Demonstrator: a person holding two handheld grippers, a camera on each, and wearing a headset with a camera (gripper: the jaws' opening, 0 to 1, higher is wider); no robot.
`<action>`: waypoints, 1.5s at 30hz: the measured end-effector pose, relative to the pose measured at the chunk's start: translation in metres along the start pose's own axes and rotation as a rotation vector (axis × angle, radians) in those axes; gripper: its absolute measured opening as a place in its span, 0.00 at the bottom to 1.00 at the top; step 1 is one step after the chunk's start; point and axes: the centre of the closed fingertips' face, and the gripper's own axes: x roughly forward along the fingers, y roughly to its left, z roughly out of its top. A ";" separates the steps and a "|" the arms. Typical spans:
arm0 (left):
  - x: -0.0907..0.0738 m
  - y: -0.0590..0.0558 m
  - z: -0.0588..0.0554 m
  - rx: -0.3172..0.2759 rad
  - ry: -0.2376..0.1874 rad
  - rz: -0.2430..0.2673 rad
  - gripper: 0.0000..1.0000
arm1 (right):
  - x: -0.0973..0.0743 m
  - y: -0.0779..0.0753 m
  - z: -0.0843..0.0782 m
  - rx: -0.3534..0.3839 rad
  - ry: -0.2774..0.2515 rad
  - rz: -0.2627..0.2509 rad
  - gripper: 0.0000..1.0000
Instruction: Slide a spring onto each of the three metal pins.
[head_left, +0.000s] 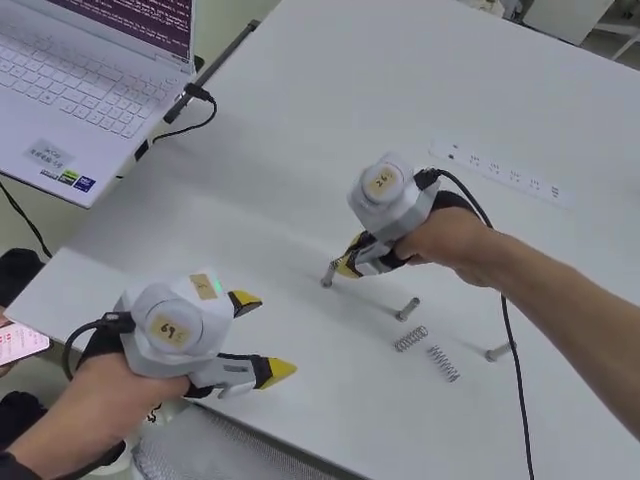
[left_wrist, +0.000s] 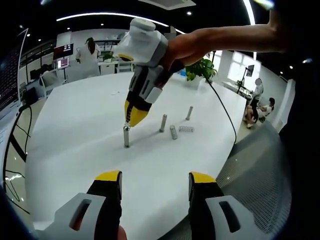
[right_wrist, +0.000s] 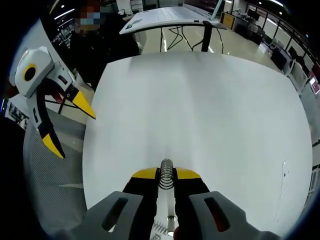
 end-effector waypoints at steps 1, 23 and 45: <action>0.000 0.000 0.000 0.001 0.000 0.000 0.49 | 0.000 0.000 0.000 0.000 0.000 -0.001 0.09; 0.000 -0.001 0.000 0.001 -0.001 -0.001 0.49 | 0.003 0.001 0.005 0.006 -0.003 0.001 0.09; 0.002 -0.003 0.001 0.004 -0.002 -0.006 0.48 | 0.007 0.004 0.012 -0.011 -0.010 -0.011 0.10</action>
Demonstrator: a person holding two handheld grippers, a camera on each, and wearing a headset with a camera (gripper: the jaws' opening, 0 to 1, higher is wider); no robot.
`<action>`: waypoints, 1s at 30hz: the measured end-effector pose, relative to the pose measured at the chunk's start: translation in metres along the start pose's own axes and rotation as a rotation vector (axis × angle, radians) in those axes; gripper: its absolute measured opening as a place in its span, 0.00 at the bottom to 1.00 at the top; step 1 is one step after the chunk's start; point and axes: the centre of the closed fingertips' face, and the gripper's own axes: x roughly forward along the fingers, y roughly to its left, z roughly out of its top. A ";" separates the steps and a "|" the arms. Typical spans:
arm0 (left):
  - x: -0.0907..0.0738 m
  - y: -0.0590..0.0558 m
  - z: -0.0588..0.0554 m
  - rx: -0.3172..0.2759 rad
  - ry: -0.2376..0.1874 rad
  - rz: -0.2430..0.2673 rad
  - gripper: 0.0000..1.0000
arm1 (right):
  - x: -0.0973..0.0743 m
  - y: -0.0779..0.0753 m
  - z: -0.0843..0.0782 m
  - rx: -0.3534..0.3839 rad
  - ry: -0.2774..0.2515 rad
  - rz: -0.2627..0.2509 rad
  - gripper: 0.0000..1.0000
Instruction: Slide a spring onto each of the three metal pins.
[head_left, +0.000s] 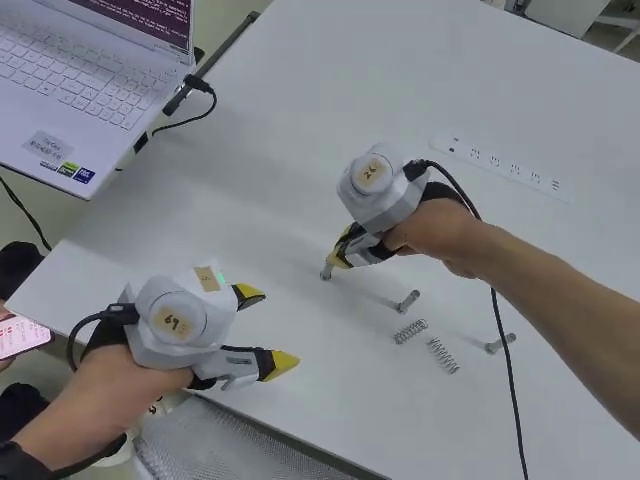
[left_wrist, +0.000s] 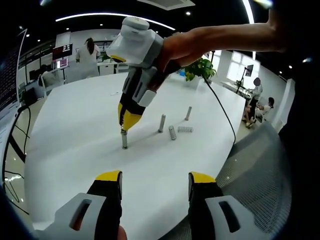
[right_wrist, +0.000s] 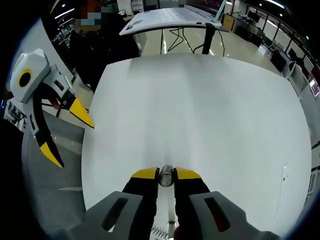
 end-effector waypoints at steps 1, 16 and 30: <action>0.000 0.000 0.000 0.000 0.000 0.000 0.48 | 0.001 0.000 0.000 -0.003 0.001 -0.001 0.10; 0.000 0.000 0.001 0.002 -0.002 0.000 0.48 | 0.015 0.000 -0.004 -0.022 0.029 0.008 0.09; -0.002 0.008 0.004 0.003 -0.007 0.011 0.49 | 0.028 0.002 -0.007 -0.049 0.057 0.021 0.10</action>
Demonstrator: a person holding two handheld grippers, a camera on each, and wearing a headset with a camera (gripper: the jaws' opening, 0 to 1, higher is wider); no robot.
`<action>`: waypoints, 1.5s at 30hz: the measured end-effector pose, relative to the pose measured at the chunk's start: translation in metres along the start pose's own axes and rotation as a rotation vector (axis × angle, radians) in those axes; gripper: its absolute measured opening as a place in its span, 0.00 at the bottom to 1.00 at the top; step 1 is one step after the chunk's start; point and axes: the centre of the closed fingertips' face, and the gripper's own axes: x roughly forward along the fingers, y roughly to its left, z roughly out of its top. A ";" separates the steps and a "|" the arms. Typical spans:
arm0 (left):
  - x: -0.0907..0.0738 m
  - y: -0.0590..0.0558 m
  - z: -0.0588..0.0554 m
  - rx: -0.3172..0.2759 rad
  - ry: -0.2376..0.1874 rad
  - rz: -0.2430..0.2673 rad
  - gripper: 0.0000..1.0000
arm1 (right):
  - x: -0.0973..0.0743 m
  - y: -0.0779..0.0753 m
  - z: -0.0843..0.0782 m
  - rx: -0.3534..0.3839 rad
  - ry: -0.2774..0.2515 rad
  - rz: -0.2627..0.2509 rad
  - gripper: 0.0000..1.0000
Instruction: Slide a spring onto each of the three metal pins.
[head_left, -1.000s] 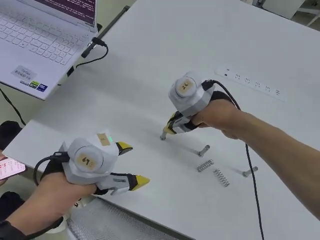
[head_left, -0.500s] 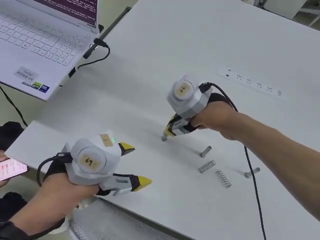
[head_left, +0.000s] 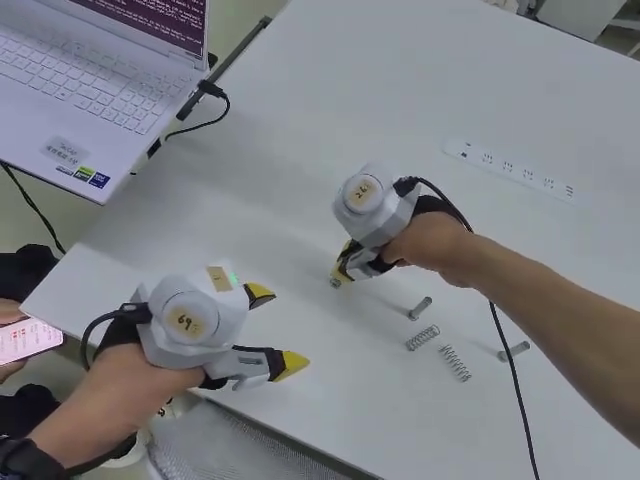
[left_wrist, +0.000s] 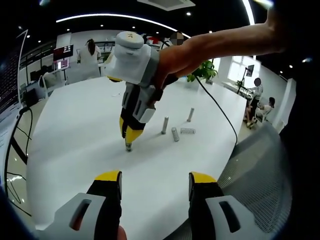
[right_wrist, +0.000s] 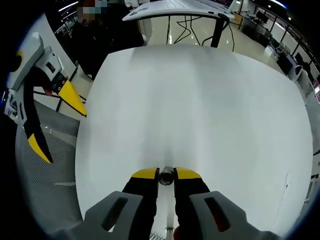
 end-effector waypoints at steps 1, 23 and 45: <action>0.000 0.000 0.000 0.001 -0.001 0.001 0.49 | 0.001 -0.001 -0.001 0.000 0.002 0.001 0.10; 0.000 -0.003 0.005 0.005 -0.006 -0.001 0.51 | -0.013 -0.001 -0.005 -0.013 -0.010 -0.026 0.25; -0.007 -0.003 0.017 -0.029 -0.036 0.037 0.58 | -0.053 0.010 -0.028 0.066 -0.106 -0.125 0.37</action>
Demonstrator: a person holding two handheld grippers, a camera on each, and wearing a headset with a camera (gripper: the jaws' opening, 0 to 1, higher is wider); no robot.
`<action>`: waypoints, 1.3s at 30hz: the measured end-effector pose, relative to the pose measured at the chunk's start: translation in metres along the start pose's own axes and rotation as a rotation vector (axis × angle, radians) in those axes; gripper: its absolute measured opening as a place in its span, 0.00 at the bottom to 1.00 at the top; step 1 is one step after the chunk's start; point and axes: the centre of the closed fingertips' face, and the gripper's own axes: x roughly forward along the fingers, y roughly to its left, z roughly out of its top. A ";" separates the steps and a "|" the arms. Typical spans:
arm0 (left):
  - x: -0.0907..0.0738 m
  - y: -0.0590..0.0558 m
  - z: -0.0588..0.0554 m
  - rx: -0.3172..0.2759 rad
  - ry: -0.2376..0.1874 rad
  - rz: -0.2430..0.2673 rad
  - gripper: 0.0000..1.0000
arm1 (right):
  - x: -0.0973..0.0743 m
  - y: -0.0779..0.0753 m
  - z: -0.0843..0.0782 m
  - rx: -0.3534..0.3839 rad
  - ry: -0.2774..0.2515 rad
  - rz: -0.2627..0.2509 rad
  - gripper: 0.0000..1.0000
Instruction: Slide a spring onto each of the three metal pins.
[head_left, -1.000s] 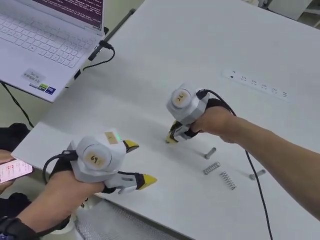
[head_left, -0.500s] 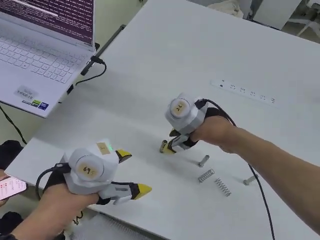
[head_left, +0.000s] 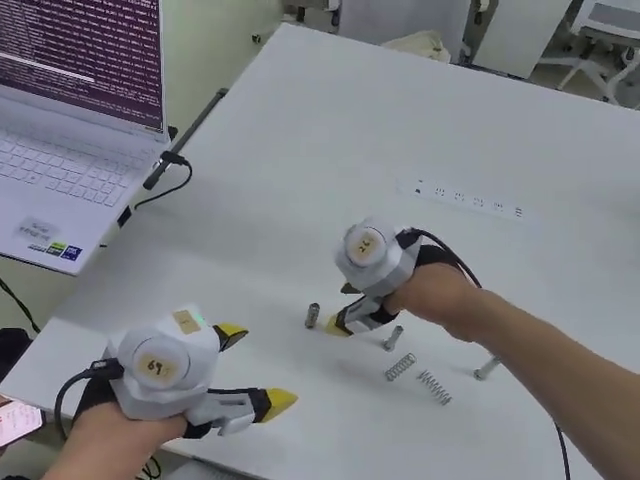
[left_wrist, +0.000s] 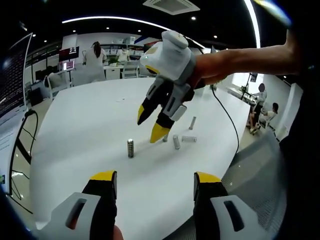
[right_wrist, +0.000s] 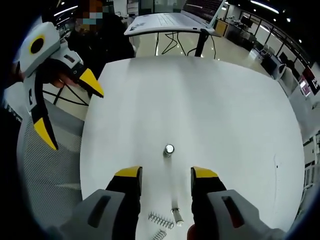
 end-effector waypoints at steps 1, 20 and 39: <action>0.000 0.000 0.001 -0.001 -0.001 0.001 0.58 | -0.001 0.001 -0.001 0.004 -0.004 -0.003 0.38; -0.001 0.000 0.010 0.001 -0.003 0.012 0.58 | -0.029 0.028 -0.042 0.104 -0.069 -0.074 0.41; 0.007 -0.009 0.019 0.035 0.010 -0.008 0.58 | -0.089 0.012 -0.105 0.270 -0.175 -0.276 0.46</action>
